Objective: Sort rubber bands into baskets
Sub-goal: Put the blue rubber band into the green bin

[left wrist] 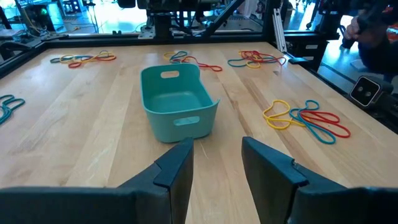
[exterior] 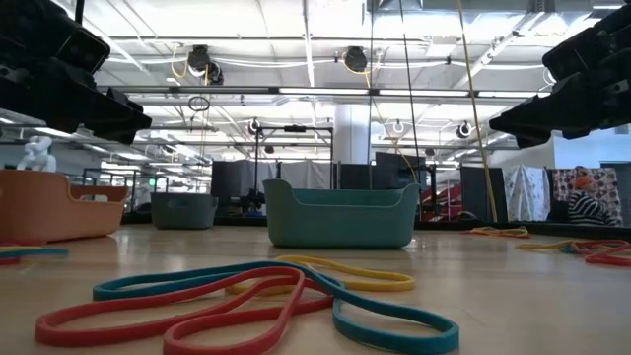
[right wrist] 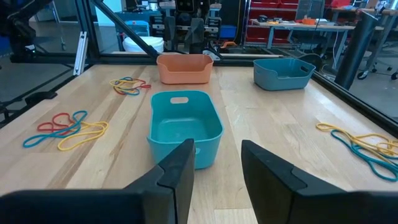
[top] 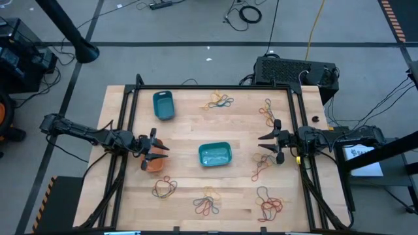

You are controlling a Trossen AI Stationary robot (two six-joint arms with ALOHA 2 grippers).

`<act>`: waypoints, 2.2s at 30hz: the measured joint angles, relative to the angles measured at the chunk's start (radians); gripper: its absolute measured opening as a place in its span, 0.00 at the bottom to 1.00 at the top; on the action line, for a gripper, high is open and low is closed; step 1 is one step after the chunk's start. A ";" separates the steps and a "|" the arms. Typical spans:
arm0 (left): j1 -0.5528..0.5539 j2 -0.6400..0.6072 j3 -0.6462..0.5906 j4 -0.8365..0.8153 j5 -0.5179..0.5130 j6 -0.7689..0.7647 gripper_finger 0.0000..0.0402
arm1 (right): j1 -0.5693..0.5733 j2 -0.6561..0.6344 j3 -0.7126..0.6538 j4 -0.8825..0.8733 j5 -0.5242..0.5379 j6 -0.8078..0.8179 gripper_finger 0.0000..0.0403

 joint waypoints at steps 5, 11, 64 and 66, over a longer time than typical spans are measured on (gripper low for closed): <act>0.000 0.000 0.000 0.000 0.000 0.000 0.36 | 0.000 0.000 0.000 0.024 0.001 0.007 0.31; 0.000 0.000 0.000 0.000 0.000 0.000 0.36 | 0.000 0.001 0.000 0.045 0.002 0.100 0.31; -0.174 0.636 0.349 0.256 -0.029 -0.231 0.36 | 0.216 1.126 0.619 0.330 -0.081 0.044 0.31; -0.209 0.721 0.408 0.244 -0.018 -0.231 0.36 | 0.250 1.160 0.648 0.327 -0.080 0.044 0.31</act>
